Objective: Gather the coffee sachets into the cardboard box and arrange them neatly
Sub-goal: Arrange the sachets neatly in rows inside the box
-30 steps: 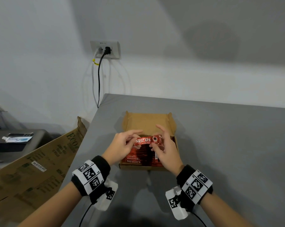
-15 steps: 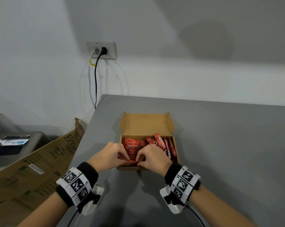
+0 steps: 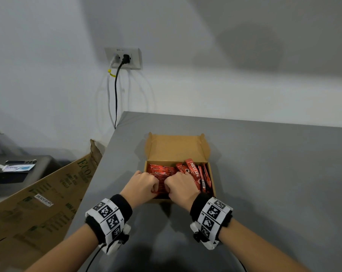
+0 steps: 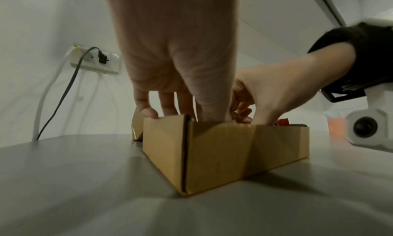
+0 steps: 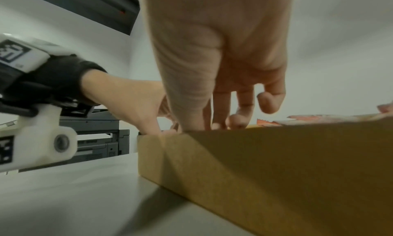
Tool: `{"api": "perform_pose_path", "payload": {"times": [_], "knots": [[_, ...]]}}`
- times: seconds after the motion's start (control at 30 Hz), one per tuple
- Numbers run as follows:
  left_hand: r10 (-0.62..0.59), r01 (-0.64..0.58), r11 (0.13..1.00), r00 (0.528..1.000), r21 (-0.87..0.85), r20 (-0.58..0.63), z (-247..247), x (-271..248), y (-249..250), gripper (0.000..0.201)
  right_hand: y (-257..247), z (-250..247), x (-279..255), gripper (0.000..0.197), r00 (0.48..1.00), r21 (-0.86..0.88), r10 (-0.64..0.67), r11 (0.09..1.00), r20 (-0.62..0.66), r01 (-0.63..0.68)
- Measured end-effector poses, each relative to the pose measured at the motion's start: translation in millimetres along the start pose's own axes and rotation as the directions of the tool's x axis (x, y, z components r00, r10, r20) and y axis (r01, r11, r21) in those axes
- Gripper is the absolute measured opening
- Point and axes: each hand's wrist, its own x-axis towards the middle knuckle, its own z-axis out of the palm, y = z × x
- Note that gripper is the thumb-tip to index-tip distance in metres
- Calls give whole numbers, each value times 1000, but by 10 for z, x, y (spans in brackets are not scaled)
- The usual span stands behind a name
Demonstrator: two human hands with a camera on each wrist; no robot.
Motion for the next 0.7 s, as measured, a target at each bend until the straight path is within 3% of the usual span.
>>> {"api": "perform_pose_path", "payload": {"times": [0.07, 0.17, 0.23, 0.3, 0.47, 0.6, 0.7], "knots": [[12, -15, 996, 999, -88, -31, 30, -10, -26, 8, 87, -35, -22, 15, 1000, 141, 18, 990, -26, -14], [17, -17, 988, 1000, -153, -5, 24, -1, -45, 12, 334, -127, -34, 14, 971, 300, 190, 944, -148, -139], [4, 7, 984, 998, -178, 56, 9, 32, -58, 18, 510, -173, -43, 10, 931, 308, 303, 922, -201, -234], [-16, 40, 978, 993, -205, 115, -22, 68, -63, 21, 634, -184, -71, 13, 911, 280, 374, 905, -171, -320], [-39, 76, 976, 983, -205, 180, -156, 94, -72, 18, 660, -193, -218, 22, 916, 252, 390, 900, -97, -356], [-38, 46, 962, 999, -269, 34, -245, 144, -14, 26, 492, -130, -237, 30, 926, 144, 363, 927, -106, -347], [-32, 1, 939, 996, -344, -84, -243, 190, 84, 20, 432, -105, -219, 28, 920, 109, 378, 924, -103, -367]]}}
